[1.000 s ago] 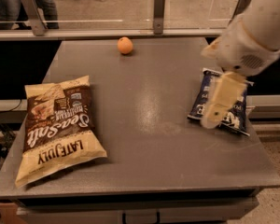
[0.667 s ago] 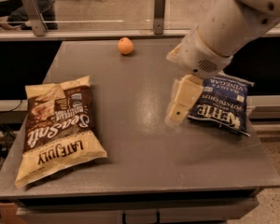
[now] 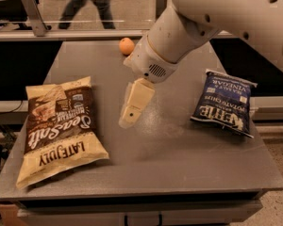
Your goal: Pick brown chip bag
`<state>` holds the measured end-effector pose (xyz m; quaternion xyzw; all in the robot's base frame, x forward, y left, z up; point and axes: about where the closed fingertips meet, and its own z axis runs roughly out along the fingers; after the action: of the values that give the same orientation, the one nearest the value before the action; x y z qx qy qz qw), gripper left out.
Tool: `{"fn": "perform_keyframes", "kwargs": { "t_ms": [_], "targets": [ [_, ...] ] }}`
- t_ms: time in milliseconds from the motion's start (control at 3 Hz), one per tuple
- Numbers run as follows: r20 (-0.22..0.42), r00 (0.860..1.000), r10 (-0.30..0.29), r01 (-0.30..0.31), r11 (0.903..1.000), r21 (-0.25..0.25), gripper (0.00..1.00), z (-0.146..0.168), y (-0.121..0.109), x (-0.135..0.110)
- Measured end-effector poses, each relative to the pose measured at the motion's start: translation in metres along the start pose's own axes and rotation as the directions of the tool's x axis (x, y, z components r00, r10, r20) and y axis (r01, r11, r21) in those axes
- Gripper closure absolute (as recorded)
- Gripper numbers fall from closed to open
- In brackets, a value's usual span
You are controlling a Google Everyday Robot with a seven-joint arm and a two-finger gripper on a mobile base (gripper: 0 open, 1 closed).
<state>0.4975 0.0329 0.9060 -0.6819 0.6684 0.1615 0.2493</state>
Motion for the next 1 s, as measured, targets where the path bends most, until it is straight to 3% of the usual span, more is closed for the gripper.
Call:
{"fn": "perform_keyframes", "kwargs": {
  "t_ms": [667, 1000],
  "targets": [
    [0.043, 0.998, 0.053, -0.048, 0.9925, -0.112, 0.0, 0.055, 0.03, -0.029],
    [0.034, 0.997, 0.07, -0.065, 0.9889, -0.134, 0.0, 0.08, 0.049, -0.035]
  ]
}}
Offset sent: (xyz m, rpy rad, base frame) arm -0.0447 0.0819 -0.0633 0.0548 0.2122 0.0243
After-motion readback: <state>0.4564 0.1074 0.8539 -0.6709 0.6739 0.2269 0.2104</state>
